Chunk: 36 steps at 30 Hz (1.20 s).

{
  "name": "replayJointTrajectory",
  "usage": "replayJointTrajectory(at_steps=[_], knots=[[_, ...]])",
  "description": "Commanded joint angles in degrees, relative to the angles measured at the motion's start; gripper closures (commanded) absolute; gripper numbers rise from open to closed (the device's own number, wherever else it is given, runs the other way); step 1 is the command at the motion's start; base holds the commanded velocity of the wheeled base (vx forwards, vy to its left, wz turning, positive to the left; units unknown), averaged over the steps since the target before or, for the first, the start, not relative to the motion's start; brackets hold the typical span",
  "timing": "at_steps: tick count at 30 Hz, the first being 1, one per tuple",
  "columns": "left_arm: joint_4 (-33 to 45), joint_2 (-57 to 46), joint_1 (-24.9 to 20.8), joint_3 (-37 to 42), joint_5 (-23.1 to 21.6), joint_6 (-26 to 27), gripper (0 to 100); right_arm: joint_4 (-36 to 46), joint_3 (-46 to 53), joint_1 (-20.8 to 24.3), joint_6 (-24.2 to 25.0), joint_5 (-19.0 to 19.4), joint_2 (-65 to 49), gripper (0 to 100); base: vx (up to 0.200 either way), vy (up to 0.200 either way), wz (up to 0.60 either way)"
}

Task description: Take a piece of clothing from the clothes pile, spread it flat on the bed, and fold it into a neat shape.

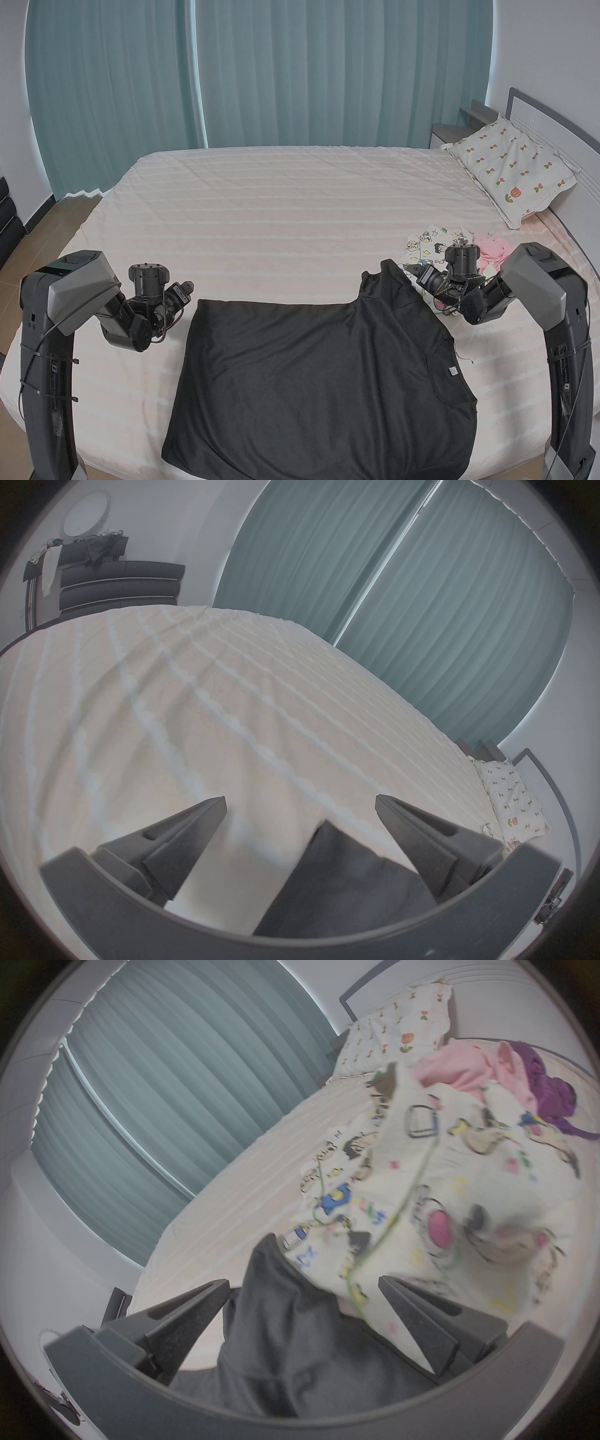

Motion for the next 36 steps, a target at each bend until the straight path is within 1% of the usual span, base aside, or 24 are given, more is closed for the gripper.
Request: replayJointTrajectory(at_steps=[1,3,4,5,7,8,9,11,14,16,18,20,21,22,26,32,36], knots=[[-2.3,-18.7,-1.2,22.6,-4.6,-1.7,0,-3.8,24.7,-0.7,0.8,-0.6,-18.8,0,0.000,0.000,0.00],[-4.1,-21.7,-2.2,28.8,-6.0,-3.2,0,-4.2,32.2,-0.7,2.5,-0.6,-23.4,0,0.000,0.000,0.00],[-4.4,-22.3,-2.4,29.7,-6.1,-3.5,0,-4.2,33.2,-0.6,2.8,-0.6,-24.1,0,0.000,0.000,0.00],[-5.9,-24.5,-3.5,34.4,-6.4,-5.1,0,-4.8,38.5,-0.5,4.8,-0.5,-27.1,0,0.000,0.000,0.00],[-8.4,-26.4,-5.1,40.0,-6.8,-7.4,0,-6.3,44.8,-0.5,7.4,-0.5,-30.9,0,0.000,0.000,0.00],[-8.6,-26.5,-5.2,40.4,-6.8,-7.6,0,-6.5,45.3,-0.5,7.7,-0.5,-31.1,0,0.000,0.000,0.00],[-10.9,-27.2,-6.1,44.6,-6.7,-9.3,0,-8.5,50.6,-0.4,10.0,-0.4,-32.9,0,-0.200,0.000,0.00],[-13.4,-27.5,-7.4,48.6,-6.6,-10.7,0,-11.9,55.7,-0.3,11.8,-0.6,-33.7,0,-0.200,0.000,0.00],[-16.4,-27.8,-9.2,53.8,-6.6,-11.6,0,-18.2,62.7,-0.5,13.6,-0.5,-34.2,0,-0.200,0.000,0.00],[-17.7,-27.6,-10.2,56.4,-6.6,-12.1,0,-19.8,64.3,-0.5,14.0,-0.5,-34.0,0,-0.200,0.000,0.00],[-18.2,-27.3,-10.9,58.0,-6.7,-12.3,0,-25.9,69.7,-0.5,16.1,0.2,-33.0,0,-0.200,0.000,0.00],[-18.2,-27.1,-11.4,59.1,-6.6,-12.4,0,-29.0,72.2,-0.4,17.2,0.7,-31.2,0,-0.200,0.000,0.00],[-18.2,-27.0,-11.4,59.3,-6.7,-12.4,0,-29.5,72.4,-0.4,17.2,0.8,-30.9,0,-0.200,0.000,0.00],[-18.2,-26.9,-11.9,60.3,-6.7,-12.4,0,-32.0,73.3,-0.4,17.2,0.8,-29.4,0,-0.200,0.000,0.00],[-18.2,-25.6,-13.3,61.7,-6.7,-13.0,0,-37.0,75.3,0.0,17.5,1.0,-25.8,0,-0.200,0.000,0.00],[-18.7,-20.4,-13.3,61.2,-6.3,-13.0,0,-43.3,77.2,0.1,18.0,1.0,-21.3,0,-0.200,0.000,0.00],[-22.6,-16.4,-13.3,60.5,-5.5,-13.0,0,-47.3,78.3,0.8,18.1,0.9,-19.8,0,0.000,0.000,0.00]])
